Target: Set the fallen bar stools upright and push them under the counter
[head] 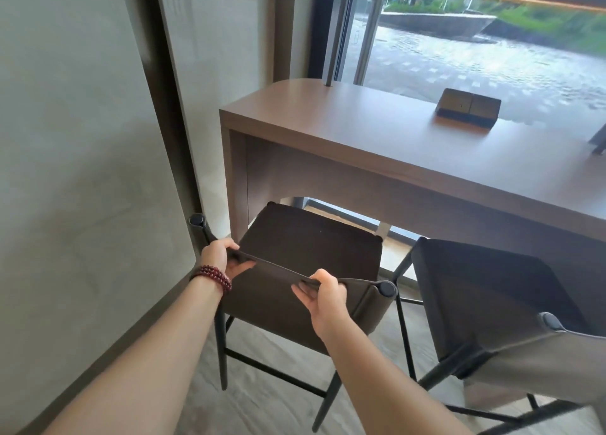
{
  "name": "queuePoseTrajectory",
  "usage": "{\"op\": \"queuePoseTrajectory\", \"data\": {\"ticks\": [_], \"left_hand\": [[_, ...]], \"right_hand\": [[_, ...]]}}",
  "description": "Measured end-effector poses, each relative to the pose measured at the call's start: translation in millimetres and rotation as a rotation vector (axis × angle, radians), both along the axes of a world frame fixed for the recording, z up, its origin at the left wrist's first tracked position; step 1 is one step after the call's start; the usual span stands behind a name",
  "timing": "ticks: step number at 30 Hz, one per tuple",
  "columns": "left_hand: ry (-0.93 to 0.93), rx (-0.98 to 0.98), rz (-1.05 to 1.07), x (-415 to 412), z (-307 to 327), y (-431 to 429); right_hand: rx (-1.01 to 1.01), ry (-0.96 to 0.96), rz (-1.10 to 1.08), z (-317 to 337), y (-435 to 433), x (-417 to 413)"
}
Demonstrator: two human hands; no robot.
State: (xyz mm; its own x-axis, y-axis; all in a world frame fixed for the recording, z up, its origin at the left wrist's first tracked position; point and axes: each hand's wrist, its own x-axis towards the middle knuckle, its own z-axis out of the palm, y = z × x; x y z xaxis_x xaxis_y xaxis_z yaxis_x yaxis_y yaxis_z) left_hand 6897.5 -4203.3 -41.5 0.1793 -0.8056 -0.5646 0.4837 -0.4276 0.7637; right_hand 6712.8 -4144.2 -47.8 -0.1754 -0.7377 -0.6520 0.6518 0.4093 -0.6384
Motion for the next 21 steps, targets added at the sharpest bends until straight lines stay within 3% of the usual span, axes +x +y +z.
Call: {"op": "queuePoseTrajectory", "data": {"ticks": [10, 21], "left_hand": [[0.166, -0.055, 0.007, -51.9, -15.1, -32.2], [0.218, -0.06, 0.021, -42.7, -18.0, -64.3]], "right_hand": [[-0.072, 0.058, -0.009, -9.6, -57.1, -63.7], [0.041, 0.219, 0.241, -6.5, -80.4, -65.2]]}}
